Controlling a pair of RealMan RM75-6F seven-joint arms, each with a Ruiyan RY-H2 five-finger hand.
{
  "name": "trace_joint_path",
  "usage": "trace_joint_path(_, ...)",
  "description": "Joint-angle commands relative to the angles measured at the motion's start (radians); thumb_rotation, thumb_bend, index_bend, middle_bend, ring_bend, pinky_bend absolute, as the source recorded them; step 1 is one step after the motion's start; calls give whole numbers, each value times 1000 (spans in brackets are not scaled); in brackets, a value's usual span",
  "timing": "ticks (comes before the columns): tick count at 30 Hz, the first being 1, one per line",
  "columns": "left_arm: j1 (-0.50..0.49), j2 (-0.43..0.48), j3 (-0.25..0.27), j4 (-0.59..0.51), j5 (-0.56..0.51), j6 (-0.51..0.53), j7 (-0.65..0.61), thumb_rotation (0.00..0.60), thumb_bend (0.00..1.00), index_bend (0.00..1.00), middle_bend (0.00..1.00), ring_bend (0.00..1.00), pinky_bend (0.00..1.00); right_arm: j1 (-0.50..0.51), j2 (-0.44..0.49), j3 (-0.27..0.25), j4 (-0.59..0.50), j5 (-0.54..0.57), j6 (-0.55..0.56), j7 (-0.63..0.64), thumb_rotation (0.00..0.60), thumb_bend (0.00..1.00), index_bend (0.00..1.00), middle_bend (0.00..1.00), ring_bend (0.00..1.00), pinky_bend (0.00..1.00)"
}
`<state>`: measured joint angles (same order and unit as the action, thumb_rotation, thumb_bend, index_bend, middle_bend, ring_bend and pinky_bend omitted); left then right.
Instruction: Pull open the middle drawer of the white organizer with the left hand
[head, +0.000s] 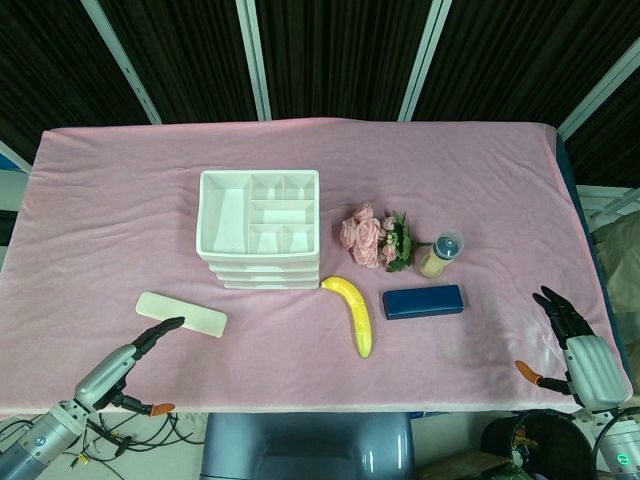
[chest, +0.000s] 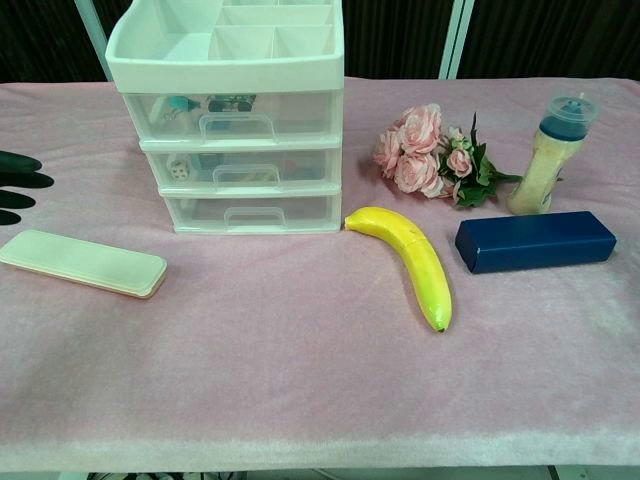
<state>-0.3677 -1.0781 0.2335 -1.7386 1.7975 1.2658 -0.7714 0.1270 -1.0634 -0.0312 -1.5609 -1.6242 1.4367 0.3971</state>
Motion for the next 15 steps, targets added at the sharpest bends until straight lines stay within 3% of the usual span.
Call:
trace_joint_path(1,0,0,0,0,0,0,0,600,47,0,0,0,0,0,0,0,0,0,-1,0,600,126,0,0,10,146)
trace_joint_path(15,-4,-5,4,-11,-2,-7,8,600,48,0,0,0,0,-1,3,-1,-5,1,-4,-1,600,126,0,0,10,146)
